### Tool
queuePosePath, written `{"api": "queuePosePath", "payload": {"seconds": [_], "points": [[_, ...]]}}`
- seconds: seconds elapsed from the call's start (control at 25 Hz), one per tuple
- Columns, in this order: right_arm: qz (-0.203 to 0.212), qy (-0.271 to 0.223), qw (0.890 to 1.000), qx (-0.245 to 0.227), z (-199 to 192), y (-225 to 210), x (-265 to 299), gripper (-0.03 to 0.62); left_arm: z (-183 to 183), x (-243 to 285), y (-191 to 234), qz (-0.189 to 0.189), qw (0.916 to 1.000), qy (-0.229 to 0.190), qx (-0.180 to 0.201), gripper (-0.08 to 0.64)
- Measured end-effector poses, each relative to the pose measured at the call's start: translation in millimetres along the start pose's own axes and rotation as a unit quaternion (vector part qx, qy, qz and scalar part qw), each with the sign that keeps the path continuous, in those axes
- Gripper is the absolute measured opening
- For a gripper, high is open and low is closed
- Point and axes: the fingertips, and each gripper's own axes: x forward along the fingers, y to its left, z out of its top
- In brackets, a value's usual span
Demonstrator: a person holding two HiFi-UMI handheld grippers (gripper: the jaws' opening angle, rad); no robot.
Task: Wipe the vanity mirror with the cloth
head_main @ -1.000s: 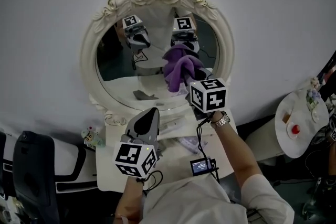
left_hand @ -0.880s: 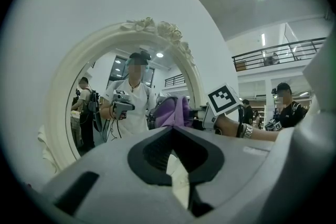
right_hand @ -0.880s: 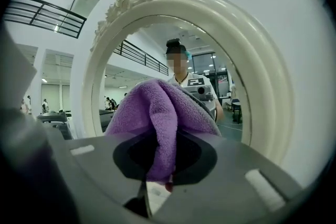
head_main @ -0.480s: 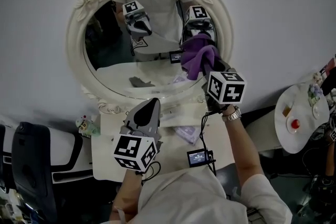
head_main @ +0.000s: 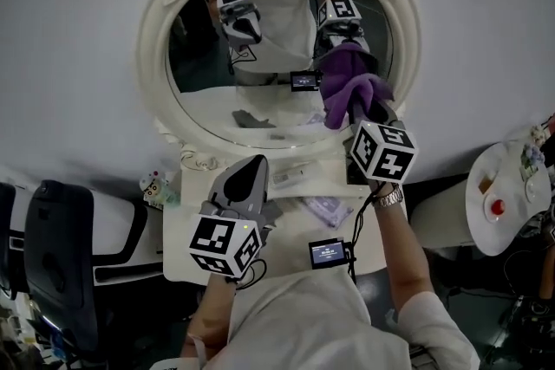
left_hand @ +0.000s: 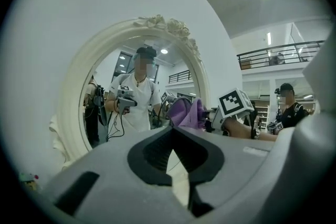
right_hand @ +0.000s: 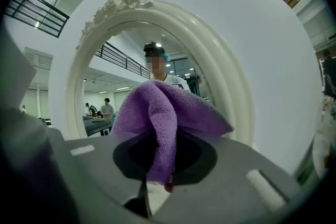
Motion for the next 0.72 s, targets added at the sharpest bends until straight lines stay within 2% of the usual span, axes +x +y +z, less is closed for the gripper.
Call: {"api": "queuePosePath", "payload": {"seconds": [0.2,0.48,0.72], "points": [[0.069,0.030,0.997,-0.009,-35,97,20,0.060,-3,-29,36,0.029,0.9996,0.003,-0.005,0.000],[0.151,0.062,0.986,-0.032,-76,229,50,0.060,-3,-84,94,0.083,0.9965,-0.004,-0.009,0.002],[0.180,0.072,0.980,-0.048,-98,281,72,0.060,-18,-110,125,0.121,0.9924,-0.005,-0.018,0.001]]}}
